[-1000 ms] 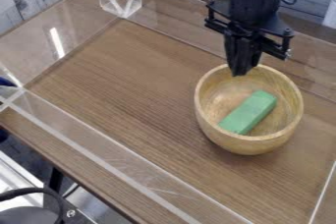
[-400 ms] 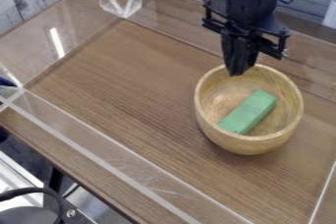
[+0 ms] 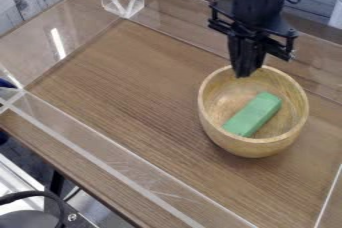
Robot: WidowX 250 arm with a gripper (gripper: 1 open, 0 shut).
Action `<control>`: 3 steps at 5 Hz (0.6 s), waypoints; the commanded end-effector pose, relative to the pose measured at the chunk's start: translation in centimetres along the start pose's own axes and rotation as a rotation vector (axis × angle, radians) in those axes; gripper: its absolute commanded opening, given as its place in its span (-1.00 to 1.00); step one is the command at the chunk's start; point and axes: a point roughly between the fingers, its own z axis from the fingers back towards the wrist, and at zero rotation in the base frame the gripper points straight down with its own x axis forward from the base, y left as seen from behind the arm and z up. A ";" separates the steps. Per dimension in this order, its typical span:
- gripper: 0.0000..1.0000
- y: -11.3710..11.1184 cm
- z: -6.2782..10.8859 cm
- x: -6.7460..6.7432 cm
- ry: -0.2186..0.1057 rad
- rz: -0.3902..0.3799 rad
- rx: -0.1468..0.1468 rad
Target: Remove the green block from inside the brown bowl and put it on the table
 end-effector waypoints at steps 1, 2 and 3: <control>-1.00 -0.5 0.2 0.4 -0.018 -0.017 -0.005; -1.00 -0.8 -0.5 0.4 -0.002 -0.028 -0.010; -1.00 -1.1 -1.3 0.4 0.015 -0.038 -0.014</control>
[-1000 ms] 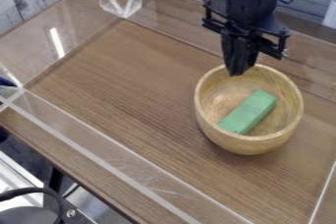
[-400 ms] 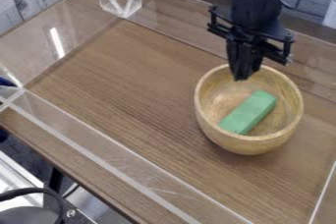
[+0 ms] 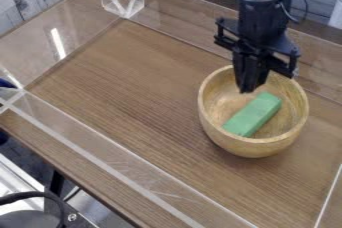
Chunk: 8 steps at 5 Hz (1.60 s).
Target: Remove the green block from inside the brown bowl and put it on the table
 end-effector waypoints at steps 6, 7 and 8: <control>-1.00 -0.9 -2.1 1.0 0.011 -0.044 -0.008; -1.00 -1.0 -2.3 1.0 0.014 -0.049 -0.011; -1.00 -1.2 -2.4 1.0 0.015 -0.054 -0.014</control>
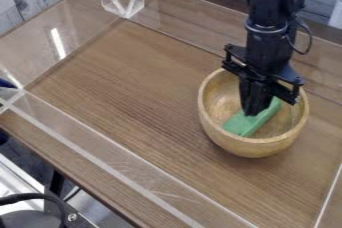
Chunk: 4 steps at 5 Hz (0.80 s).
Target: Remove the green block from inside the brown bowl and put it on the table
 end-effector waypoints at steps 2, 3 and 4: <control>-1.00 -0.5 0.5 0.5 -0.032 -0.020 -0.002; 1.00 -0.6 0.7 0.5 -0.034 -0.024 -0.003; 1.00 -0.7 0.9 0.5 -0.037 -0.028 -0.003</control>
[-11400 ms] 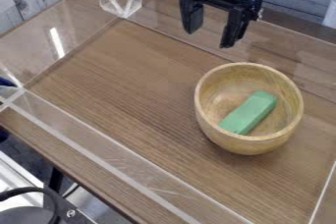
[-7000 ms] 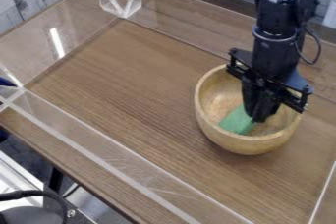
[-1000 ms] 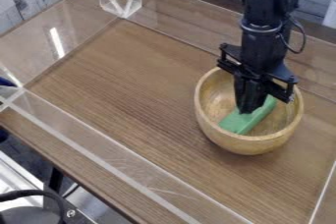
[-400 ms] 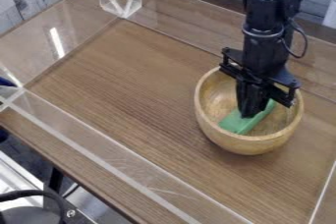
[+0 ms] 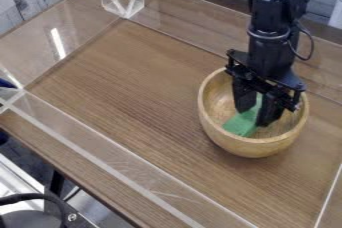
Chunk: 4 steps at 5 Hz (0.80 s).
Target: Remove the green block from inside the brown bowl and put it on the table
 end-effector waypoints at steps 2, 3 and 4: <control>1.00 -1.2 2.7 0.0 -0.083 -0.048 0.037; 1.00 -1.4 2.8 -0.1 -0.099 -0.070 0.058; -1.00 -1.3 2.6 0.0 -0.097 -0.065 0.058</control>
